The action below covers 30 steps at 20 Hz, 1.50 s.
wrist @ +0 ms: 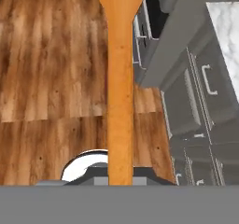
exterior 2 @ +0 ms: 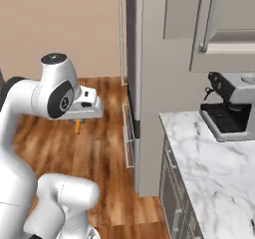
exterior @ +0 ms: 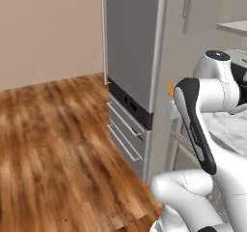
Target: Organize the utensils by type. Pick up the wooden spoons from the counter and place them in the open cabinet. Then pick up the metallic utensils from the counter and place them in the open drawer.
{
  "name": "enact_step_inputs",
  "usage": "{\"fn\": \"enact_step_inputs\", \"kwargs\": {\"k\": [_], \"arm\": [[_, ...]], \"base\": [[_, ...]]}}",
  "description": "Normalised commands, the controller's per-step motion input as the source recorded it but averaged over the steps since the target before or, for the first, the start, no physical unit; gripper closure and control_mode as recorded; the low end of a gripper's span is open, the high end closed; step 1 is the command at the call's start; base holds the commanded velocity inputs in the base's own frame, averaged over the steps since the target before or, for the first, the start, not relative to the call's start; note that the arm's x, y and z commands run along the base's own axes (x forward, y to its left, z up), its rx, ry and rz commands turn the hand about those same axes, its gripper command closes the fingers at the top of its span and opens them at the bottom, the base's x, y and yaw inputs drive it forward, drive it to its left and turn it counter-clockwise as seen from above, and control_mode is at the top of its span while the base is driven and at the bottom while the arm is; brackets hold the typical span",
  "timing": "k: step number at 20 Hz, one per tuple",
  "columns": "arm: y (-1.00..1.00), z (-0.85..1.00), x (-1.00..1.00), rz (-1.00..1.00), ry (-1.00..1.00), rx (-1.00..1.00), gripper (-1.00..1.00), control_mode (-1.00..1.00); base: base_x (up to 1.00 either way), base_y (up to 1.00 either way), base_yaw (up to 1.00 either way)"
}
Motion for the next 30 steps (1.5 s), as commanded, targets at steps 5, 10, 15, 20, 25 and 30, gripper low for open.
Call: {"fn": "enact_step_inputs", "kwargs": {"k": [5, 10, 15, 20, 25, 30], "arm": [[0.00, 0.00, 0.00, 0.00, 0.00, 0.00, 1.00, 1.00], [0.00, 0.00, 0.00, 0.00, 0.00, 0.00, 1.00, 1.00], [0.00, 0.00, 0.00, 0.00, 0.00, 0.00, 1.00, 1.00], [0.00, 0.00, 0.00, 0.00, 0.00, 0.00, 1.00, 1.00], [0.00, 0.00, 0.00, 0.00, 0.00, 0.00, 1.00, 1.00], [0.00, 0.00, 0.00, 0.00, 0.00, 0.00, 1.00, 1.00]], "base": [[-0.23, 0.48, 0.93], [-0.06, 0.99, 0.65], [0.10, 0.83, 0.62], [0.21, 0.25, 0.67], [0.09, 0.00, 0.56], [0.00, -0.22, 0.58]]}}
